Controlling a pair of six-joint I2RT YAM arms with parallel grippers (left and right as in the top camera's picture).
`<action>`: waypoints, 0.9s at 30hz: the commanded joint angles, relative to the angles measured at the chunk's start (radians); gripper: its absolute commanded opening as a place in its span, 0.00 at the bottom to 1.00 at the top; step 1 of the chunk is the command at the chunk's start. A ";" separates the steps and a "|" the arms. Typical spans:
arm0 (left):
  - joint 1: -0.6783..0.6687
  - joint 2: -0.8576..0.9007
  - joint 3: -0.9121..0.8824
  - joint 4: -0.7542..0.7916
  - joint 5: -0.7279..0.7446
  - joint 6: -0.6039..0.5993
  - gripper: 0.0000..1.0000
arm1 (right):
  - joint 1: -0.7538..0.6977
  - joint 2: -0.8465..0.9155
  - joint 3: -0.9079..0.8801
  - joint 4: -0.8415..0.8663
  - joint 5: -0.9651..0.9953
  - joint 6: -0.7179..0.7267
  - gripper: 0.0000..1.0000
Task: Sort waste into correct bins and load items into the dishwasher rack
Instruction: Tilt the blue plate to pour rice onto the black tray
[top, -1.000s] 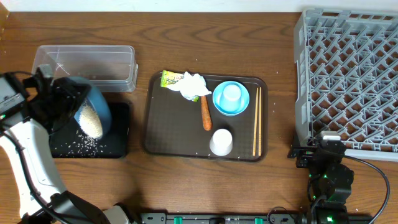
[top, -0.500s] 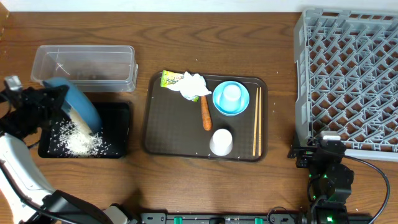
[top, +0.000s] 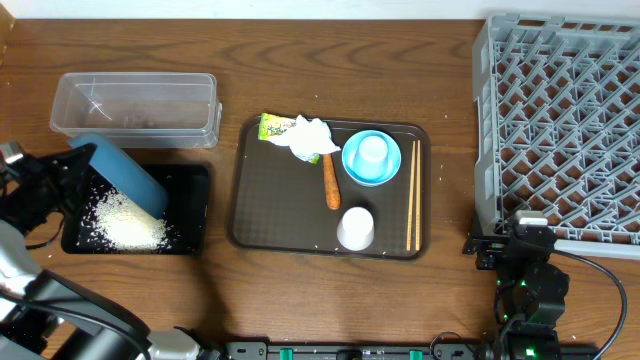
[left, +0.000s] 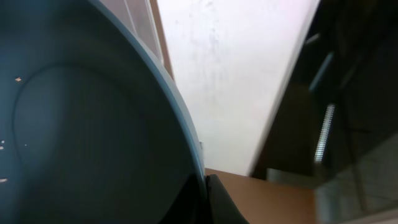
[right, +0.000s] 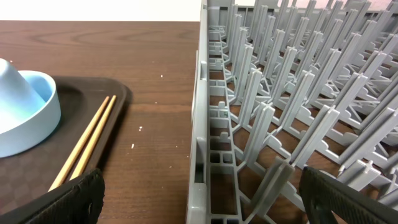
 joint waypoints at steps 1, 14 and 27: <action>0.029 0.002 0.011 -0.009 0.165 0.005 0.06 | -0.007 -0.001 -0.002 -0.003 -0.003 0.010 0.99; 0.116 -0.016 0.008 -0.203 0.158 0.175 0.06 | -0.007 -0.001 -0.002 -0.003 -0.003 0.010 0.99; 0.121 -0.027 0.008 -0.349 0.146 0.345 0.06 | -0.007 -0.001 -0.002 -0.003 -0.003 0.010 0.99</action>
